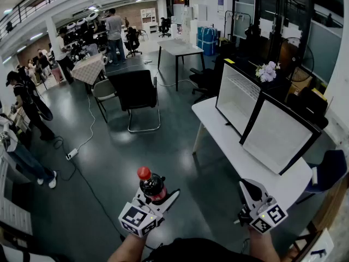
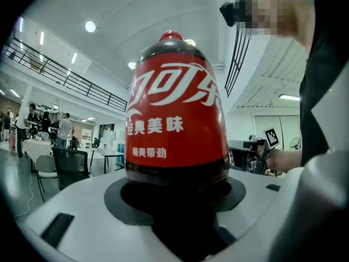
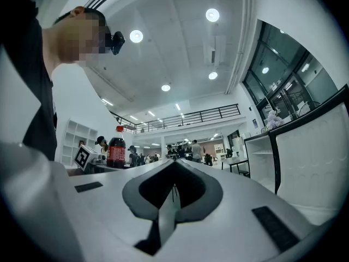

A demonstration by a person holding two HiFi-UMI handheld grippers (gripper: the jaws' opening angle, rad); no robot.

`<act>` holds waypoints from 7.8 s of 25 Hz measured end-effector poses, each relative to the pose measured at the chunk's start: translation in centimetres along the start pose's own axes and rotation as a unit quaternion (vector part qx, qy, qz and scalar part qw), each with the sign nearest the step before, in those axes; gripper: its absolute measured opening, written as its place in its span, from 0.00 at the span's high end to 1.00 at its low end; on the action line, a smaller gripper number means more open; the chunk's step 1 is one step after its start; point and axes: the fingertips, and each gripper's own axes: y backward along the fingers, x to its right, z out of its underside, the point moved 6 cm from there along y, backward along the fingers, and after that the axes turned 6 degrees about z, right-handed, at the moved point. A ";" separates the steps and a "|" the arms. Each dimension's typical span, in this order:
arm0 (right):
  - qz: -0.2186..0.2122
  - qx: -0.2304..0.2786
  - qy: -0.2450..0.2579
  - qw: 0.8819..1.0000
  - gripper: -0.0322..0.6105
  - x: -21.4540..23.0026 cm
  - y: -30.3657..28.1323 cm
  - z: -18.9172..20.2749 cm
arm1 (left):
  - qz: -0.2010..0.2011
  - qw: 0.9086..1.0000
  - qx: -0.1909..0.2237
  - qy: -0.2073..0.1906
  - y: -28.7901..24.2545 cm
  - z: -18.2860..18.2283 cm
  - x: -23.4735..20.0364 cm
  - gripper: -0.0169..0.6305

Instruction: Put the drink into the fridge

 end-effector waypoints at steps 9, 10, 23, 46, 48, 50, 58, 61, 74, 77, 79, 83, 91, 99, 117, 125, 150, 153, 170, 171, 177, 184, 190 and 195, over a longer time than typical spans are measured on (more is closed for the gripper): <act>0.001 0.000 -0.015 1.000 0.93 0.8 2.0 0.0 | -0.004 1.000 -0.013 0.007 -1.0 -0.3 1.7 0.55; 0.000 0.001 -0.020 1.000 0.93 1.0 2.2 0.0 | -0.004 1.000 -0.013 0.006 -1.2 -0.4 1.8 0.56; -0.007 -0.028 0.031 0.999 0.93 4.1 5.7 -0.2 | -0.007 1.000 -0.017 0.004 -6.5 0.1 4.2 0.56; -0.014 -0.067 -0.010 0.998 0.93 11.2 -7.1 3.4 | 0.002 1.000 -0.010 0.007 -14.9 0.6 -7.5 0.56; -0.012 -0.067 -0.012 0.998 0.93 11.6 -10.0 3.4 | 0.005 1.000 -0.013 0.004 -15.5 0.3 -10.2 0.56; -0.012 -0.066 -0.014 0.998 0.93 12.0 -13.1 3.4 | 0.006 1.000 -0.016 0.000 -16.1 0.0 -13.0 0.56; -0.026 -0.079 -0.024 0.996 0.93 11.8 -26.0 4.9 | 0.001 1.000 -0.024 0.004 -16.9 -0.5 -24.8 0.56; -0.018 -0.082 -0.038 0.996 0.93 12.0 -30.0 5.8 | 0.005 1.000 -0.027 0.007 -17.1 -0.4 -28.7 0.56; 0.006 -0.087 -0.063 0.994 0.93 14.4 -40.0 8.8 | 0.023 0.999 -0.025 0.008 -19.9 -0.5 -39.6 0.56; 0.010 -0.087 -0.068 0.994 0.93 16.0 -42.4 9.8 | 0.032 0.999 -0.018 0.028 -21.6 0.0 -41.8 0.56; 0.009 -0.083 -0.072 0.994 0.93 17.4 -44.3 10.6 | 0.038 0.998 -0.018 0.035 -23.2 0.4 -43.5 0.56; 0.009 -0.068 -0.073 0.995 0.93 22.6 -47.7 10.3 | 0.049 0.998 -0.021 0.043 -28.7 0.1 -46.5 0.56; 0.025 -0.049 -0.079 0.995 0.93 34.4 -53.9 8.9 | 0.102 0.994 -0.007 0.040 -42.0 -2.3 -51.1 0.56; 0.060 -0.066 -0.067 0.994 0.93 40.6 -54.4 8.3 | 0.165 0.986 -0.010 0.032 -52.0 -3.0 -52.0 0.56; 0.349 -0.027 -0.055 0.935 0.93 41.7 -56.5 7.7 | 0.434 0.900 -0.026 -0.034 -65.0 -2.4 -56.8 0.56; 0.434 -0.006 -0.066 0.899 0.93 37.2 -57.1 9.0 | 0.507 0.860 -0.044 -0.029 -66.0 -1.1 -57.5 0.56; 0.475 0.000 -0.112 0.873 0.93 38.2 -45.9 14.4 | 0.559 0.811 -0.091 -0.148 -73.4 8.9 -41.6 0.56; 0.479 -0.003 -0.118 0.870 0.93 38.8 -45.5 14.9 | 0.562 0.804 -0.101 -0.165 -75.2 10.6 -40.3 0.56; 0.512 -0.001 -0.165 0.843 0.93 39.3 -42.0 19.4 | 0.586 0.733 -0.158 -0.307 -81.9 18.6 -34.2 0.56; 0.513 -0.001 -0.166 0.842 0.93 39.2 -41.9 19.6 | 0.588 0.728 -0.162 -0.314 -82.1 19.0 -34.0 0.56; 0.525 0.004 -0.175 0.833 0.93 38.9 -41.1 20.1 | 0.599 0.700 -0.189 -0.340 -83.4 20.6 -32.9 0.56; 0.531 0.009 -0.178 0.829 0.93 38.9 -40.8 20.5 | 0.598 0.670 -0.209 -0.387 -84.7 21.9 -32.5 0.56; 0.532 0.014 -0.177 0.828 0.93 39.1 -41.0 20.3 | 0.590 0.651 -0.229 -0.419 -85.9 22.9 -32.4 0.56; 0.533 0.014 -0.179 0.827 0.93 39.1 -41.0 20.6 | 0.583 0.624 -0.235 -0.464 -86.9 23.5 -31.9 0.56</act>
